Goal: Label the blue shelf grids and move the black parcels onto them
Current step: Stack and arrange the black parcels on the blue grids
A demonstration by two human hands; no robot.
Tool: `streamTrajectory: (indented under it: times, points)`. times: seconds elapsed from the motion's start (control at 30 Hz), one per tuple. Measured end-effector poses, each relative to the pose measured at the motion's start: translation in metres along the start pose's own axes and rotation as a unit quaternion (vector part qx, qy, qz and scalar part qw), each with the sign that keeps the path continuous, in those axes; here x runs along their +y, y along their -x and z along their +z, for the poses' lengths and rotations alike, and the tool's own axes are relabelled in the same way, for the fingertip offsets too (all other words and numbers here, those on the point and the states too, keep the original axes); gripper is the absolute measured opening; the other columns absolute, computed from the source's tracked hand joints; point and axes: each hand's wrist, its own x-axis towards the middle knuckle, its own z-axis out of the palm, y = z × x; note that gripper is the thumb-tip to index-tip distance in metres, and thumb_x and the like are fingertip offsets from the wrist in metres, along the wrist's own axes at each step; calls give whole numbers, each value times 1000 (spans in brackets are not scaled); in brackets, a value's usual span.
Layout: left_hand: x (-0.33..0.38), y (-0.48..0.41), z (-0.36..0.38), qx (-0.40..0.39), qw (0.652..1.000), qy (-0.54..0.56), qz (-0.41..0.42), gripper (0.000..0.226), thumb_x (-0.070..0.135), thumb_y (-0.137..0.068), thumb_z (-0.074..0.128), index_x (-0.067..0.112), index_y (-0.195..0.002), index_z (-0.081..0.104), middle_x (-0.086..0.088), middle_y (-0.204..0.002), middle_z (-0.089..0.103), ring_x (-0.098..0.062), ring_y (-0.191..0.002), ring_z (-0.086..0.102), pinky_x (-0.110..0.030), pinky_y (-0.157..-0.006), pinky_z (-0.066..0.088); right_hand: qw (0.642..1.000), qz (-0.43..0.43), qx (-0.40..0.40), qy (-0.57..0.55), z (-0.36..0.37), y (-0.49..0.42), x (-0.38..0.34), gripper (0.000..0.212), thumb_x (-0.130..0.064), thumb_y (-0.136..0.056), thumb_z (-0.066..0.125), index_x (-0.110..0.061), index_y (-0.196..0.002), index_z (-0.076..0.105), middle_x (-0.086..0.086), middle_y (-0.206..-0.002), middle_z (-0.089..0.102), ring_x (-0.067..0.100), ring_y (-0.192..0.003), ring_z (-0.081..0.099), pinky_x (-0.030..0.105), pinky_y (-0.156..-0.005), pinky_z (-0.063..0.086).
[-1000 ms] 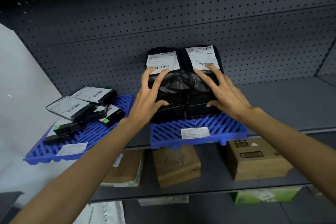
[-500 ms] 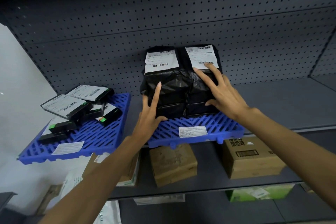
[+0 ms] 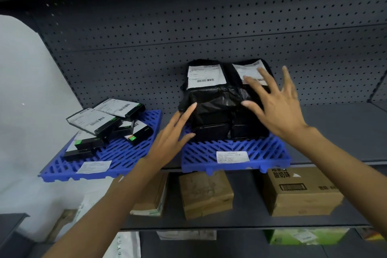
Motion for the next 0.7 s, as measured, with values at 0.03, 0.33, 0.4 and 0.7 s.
streamTrajectory:
  times: [0.03, 0.33, 0.4, 0.7]
  points:
    - [-5, 6, -11, 7, 1000, -6, 9, 74, 42, -98, 51, 41, -154, 2, 3, -156, 31, -32, -109, 62, -45, -81, 57, 1000, 1, 23, -13, -6, -7, -11, 66, -64, -95, 27, -33, -152, 29, 1, -161, 21, 45, -147, 6, 61, -114, 22]
    - [-70, 59, -101, 64, 982, -126, -122, 39, 23, -97, 55, 13, -135, 52, -6, -128, 56, -25, -120, 53, -42, -92, 51, 965, -236, 21, -110, -18, -61, -188, 36, -42, -101, 40, -23, -126, 57, -2, -125, 61, 24, -118, 51, 40, -93, 45]
    - [-90, 71, -117, 63, 969, -159, -177, 42, 24, -96, 55, 10, -135, 51, -9, -127, 57, -28, -119, 52, -42, -93, 50, 959, -261, -34, -108, -3, -66, -224, 33, -42, -101, 41, -22, -122, 58, 0, -120, 61, 25, -113, 52, 40, -88, 47]
    - [-143, 64, -121, -64, 917, -207, -334, 60, 56, -96, 42, 15, -140, 44, -10, -147, 44, -40, -133, 36, -48, -104, 37, 955, -202, -159, -150, 90, -98, -299, 41, -17, -97, 42, -21, -138, 45, 7, -139, 51, 33, -123, 46, 44, -91, 46]
